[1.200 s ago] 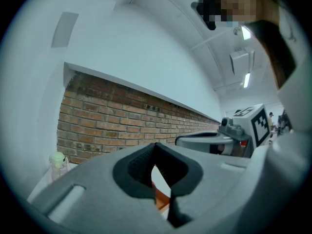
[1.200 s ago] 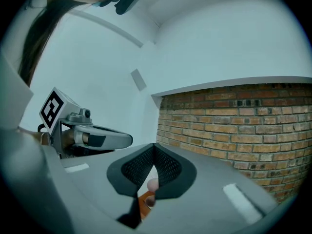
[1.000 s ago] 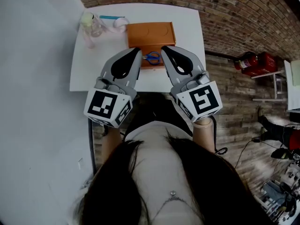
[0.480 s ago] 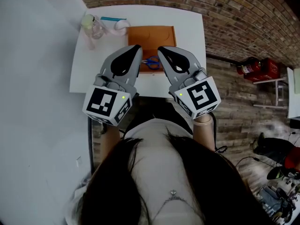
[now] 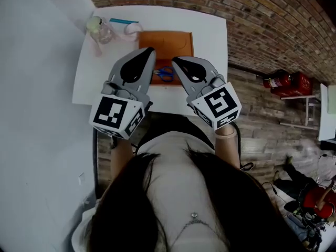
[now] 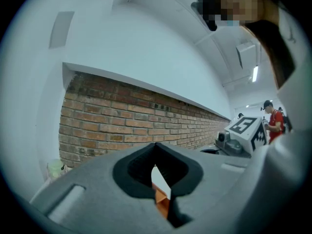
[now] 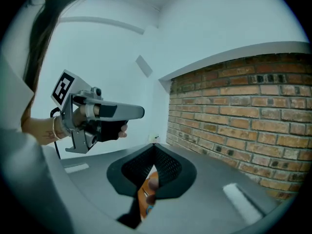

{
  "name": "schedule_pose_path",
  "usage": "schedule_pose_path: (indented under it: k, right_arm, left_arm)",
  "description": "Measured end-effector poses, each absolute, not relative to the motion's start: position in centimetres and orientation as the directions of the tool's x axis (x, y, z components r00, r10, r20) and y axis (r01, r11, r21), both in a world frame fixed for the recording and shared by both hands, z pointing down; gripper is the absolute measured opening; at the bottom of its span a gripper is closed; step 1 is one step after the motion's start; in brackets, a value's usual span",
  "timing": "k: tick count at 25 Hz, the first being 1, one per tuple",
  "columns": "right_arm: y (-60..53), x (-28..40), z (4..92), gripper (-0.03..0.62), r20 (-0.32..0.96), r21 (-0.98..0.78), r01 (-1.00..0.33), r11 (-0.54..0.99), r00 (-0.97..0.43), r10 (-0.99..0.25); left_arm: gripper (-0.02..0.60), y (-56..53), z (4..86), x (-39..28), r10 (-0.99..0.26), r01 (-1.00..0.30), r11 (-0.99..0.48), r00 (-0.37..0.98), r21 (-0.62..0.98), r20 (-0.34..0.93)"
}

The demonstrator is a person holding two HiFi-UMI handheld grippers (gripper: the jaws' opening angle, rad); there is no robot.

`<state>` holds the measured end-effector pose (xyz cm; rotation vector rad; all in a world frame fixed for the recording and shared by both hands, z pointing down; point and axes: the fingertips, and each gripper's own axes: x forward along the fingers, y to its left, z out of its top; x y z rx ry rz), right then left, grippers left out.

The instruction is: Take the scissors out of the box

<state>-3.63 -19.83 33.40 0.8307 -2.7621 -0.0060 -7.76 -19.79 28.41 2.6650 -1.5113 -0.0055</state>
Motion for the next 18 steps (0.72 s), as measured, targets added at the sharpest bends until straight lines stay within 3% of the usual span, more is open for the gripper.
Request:
schedule_pose_path:
  k: [18]
  right_arm:
    - [-22.4,-5.0,39.8,0.008,0.415,0.031,-0.385,0.922,-0.835,-0.363]
  left_arm:
    - [0.0,-22.8,29.2,-10.0,-0.931,-0.927,-0.36,0.365,0.109,0.029]
